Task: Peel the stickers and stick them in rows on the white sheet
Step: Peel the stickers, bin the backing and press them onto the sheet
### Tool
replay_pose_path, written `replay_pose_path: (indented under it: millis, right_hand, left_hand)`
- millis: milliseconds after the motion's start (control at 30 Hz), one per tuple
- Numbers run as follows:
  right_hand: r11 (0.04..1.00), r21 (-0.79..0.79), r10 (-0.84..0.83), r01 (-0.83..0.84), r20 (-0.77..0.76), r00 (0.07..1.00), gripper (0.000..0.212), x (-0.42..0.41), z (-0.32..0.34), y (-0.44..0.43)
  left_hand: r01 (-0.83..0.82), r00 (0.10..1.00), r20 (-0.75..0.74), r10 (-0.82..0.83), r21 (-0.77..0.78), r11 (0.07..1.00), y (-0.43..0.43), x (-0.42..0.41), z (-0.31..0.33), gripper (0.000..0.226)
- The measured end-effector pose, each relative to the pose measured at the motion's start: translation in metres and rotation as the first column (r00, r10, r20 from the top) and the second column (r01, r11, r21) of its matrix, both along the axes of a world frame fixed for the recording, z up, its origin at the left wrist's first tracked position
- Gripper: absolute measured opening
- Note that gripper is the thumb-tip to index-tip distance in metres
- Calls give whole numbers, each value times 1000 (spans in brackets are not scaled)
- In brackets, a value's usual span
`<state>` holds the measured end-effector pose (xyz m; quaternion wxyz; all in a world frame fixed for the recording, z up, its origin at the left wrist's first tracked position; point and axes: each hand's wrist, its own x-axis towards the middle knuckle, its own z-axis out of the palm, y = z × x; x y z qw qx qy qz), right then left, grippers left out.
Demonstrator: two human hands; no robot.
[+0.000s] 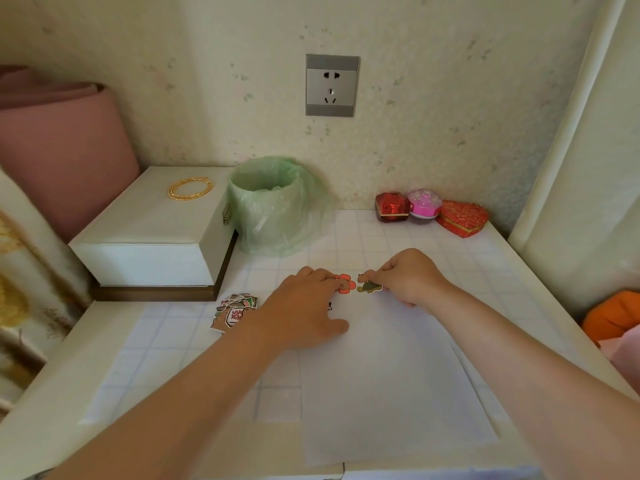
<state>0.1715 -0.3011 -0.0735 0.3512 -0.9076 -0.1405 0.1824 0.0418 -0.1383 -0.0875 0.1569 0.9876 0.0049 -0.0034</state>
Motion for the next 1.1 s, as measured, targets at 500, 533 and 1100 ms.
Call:
replay_pose_path:
  millis: [500,533,1100]
  right_hand:
    - [991,-133,-4,23,140,990,25,3,-8,4]
    - [987,-156,-4,29,154,988,27,3,-8,6]
    - [919,-391,124,48,403,907,27,-11,6,-13]
  left_hand:
    - [-4,999,49,-9,257,966,-13,0,-9,65]
    - [-9,999,46,-4,271,963,-15,0,-10,68]
    - [55,994,73,-76,257,965,-35,15,-10,54]
